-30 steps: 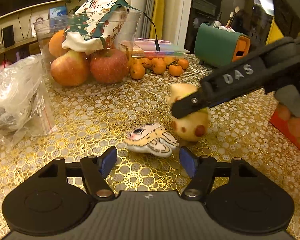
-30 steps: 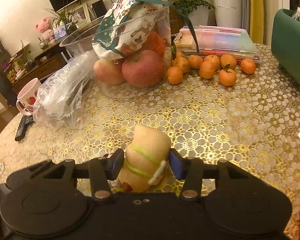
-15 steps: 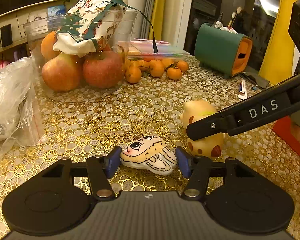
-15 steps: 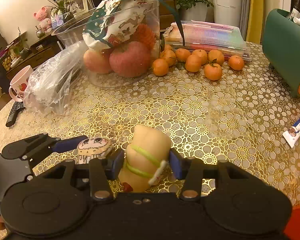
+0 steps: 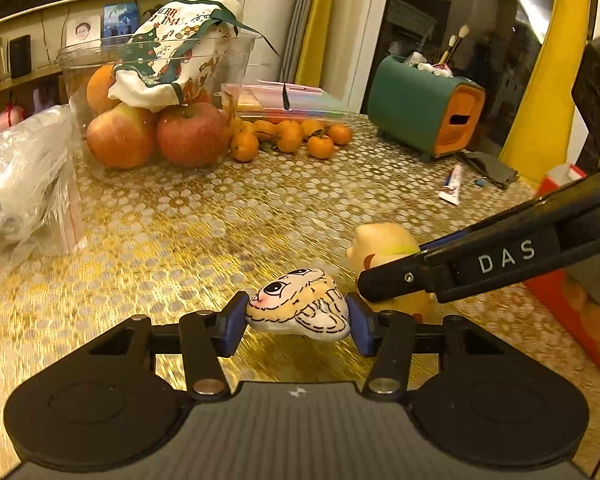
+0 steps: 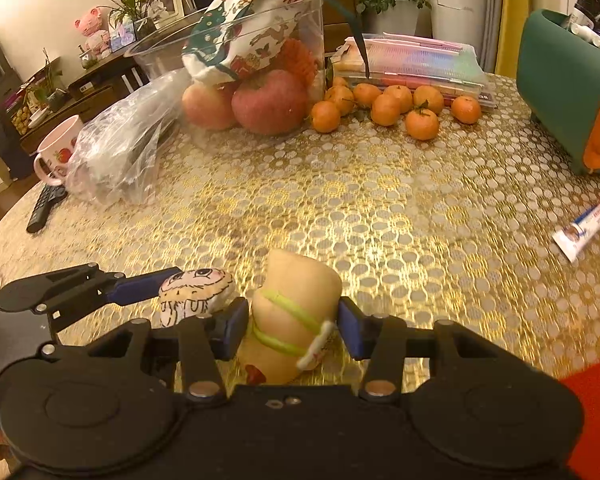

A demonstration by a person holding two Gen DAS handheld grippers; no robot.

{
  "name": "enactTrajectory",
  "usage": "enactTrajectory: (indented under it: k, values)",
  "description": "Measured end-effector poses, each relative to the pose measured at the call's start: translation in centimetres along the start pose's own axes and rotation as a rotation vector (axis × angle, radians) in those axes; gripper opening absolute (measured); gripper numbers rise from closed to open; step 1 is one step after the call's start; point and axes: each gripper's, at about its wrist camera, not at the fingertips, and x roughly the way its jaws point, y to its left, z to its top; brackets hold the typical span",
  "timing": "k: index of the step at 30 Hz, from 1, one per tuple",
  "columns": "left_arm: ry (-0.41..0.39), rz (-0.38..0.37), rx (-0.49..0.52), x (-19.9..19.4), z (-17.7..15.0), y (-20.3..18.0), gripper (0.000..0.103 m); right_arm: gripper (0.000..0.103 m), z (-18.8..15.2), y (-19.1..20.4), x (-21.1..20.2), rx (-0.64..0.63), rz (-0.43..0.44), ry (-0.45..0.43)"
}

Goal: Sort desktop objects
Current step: 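Carry the yellow toy and cartoon figure with both tools over the red box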

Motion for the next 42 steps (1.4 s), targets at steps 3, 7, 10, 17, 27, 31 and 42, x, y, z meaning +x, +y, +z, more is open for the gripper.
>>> enactTrajectory:
  k: [3,7,10,17,27,31,42]
  values:
    - [-0.004,-0.006,-0.009,-1.5,-0.5,-0.9,0.051,0.047,-1.1,0.1,-1.3,-0.001,0.009,0.004]
    - [-0.008,-0.012,-0.020,-3.6,-0.8,-2.1,0.051,0.047,-2.4,0.2,-3.4,0.004,0.020,0.003]
    - [-0.011,-0.015,-0.026,-5.3,-0.8,-3.1,0.051,0.047,-3.4,0.1,-5.2,0.013,0.035,-0.004]
    - [-0.029,-0.025,-0.034,-9.3,-0.9,-6.0,0.051,0.047,-5.1,-0.4,-10.4,0.010,0.048,-0.044]
    - [-0.058,-0.056,0.005,-13.7,0.1,-11.3,0.051,0.047,-7.5,-3.2,-18.2,0.023,0.033,-0.125]
    - [-0.069,-0.078,0.023,-14.5,0.6,-13.8,0.051,0.047,-8.6,-4.8,-20.8,0.039,0.015,-0.151]
    - [-0.068,-0.149,0.129,-14.2,1.7,-21.6,0.051,0.047,-12.1,-9.7,-26.6,0.096,-0.046,-0.219]
